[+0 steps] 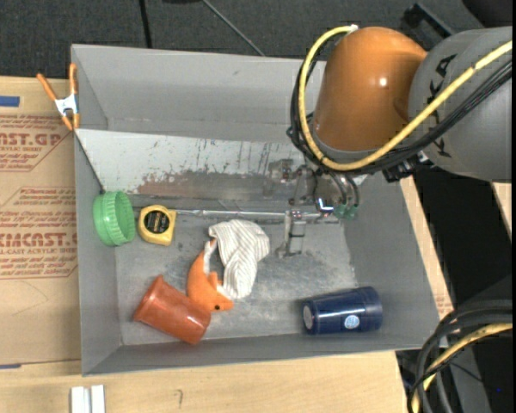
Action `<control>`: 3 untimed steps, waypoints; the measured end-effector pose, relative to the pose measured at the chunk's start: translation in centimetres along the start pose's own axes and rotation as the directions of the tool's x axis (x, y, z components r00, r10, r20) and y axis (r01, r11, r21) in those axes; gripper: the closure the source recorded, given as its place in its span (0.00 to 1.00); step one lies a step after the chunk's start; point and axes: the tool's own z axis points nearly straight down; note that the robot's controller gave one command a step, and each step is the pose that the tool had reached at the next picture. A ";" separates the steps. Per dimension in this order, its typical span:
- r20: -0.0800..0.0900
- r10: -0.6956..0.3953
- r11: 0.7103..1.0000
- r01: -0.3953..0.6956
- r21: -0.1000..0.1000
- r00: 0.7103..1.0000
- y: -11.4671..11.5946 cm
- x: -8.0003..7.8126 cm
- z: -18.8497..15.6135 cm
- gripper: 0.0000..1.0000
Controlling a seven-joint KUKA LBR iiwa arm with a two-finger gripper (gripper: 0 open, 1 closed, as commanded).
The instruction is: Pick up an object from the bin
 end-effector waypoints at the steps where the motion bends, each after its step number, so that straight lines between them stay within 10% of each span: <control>1: 0.008 0.001 1.000 -0.001 -0.001 1.000 0.0 -0.1 -0.5 0.00; 2: 0.017 -0.142 0.990 0.142 0.003 0.990 0.6 -0.1 1.6 0.00; 3: 0.012 -0.395 0.919 0.395 0.004 0.919 2.3 0.1 8.6 0.00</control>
Offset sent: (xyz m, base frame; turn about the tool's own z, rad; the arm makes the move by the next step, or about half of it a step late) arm -0.0059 0.0238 -0.0869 -0.5193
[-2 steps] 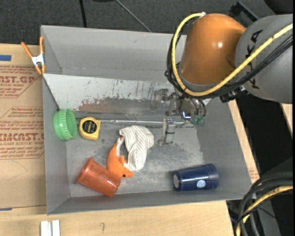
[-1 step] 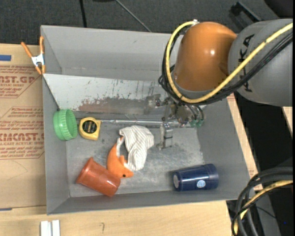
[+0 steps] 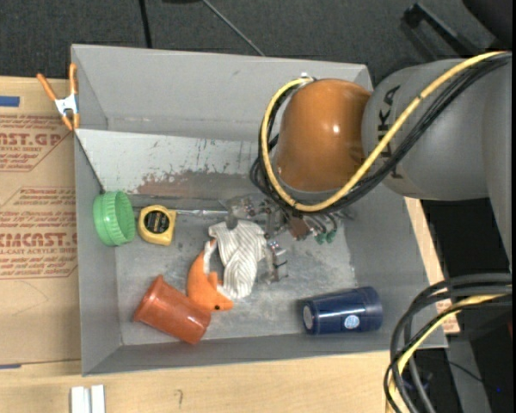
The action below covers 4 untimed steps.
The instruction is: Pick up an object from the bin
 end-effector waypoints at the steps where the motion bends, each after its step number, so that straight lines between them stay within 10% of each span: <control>1: -0.007 -0.263 0.965 0.263 -0.006 0.965 -0.4 0.8 2.8 0.00; 3: -0.003 -0.370 0.929 0.370 -0.004 0.929 1.5 -0.8 5.9 0.00; 4: -0.002 -0.557 0.831 0.557 -0.004 0.831 1.4 -0.9 7.1 0.00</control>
Offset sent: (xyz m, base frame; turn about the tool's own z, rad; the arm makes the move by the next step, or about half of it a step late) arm 0.0027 0.0200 -0.0555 -0.2644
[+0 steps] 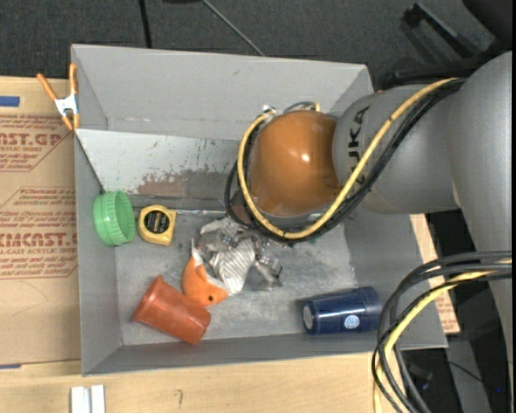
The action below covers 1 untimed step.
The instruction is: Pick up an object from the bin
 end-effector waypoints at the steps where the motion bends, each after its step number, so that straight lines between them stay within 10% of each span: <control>1: 0.004 -0.145 0.989 0.145 0.001 0.989 -0.6 -1.7 1.0 1.00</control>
Offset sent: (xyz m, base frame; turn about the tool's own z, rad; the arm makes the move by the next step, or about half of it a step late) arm 0.0000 0.0000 0.0000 0.0000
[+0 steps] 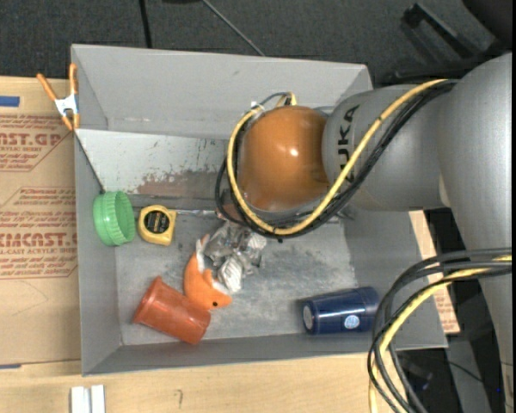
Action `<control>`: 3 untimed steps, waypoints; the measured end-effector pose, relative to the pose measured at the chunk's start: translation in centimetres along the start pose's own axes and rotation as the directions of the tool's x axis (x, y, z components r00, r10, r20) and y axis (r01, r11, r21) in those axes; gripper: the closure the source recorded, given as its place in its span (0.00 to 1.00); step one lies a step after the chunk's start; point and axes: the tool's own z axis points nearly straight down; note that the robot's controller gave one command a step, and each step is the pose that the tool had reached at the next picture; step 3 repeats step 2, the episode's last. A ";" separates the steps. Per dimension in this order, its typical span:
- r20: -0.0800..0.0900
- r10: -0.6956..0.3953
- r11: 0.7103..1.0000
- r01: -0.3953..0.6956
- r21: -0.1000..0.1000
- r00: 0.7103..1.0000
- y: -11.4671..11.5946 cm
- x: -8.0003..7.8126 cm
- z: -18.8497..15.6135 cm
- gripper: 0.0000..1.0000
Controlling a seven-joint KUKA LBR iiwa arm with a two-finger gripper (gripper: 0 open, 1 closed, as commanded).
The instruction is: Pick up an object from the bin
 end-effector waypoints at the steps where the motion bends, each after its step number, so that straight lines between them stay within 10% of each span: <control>1: 0.000 0.000 1.000 0.000 0.000 1.000 0.0 0.0 0.0 1.00; 3: -0.007 0.006 1.000 -0.006 -0.007 1.000 0.2 -0.4 -5.2 1.00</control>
Offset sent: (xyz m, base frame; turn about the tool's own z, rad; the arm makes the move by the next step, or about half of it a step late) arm 0.0026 0.0066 0.0903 0.0074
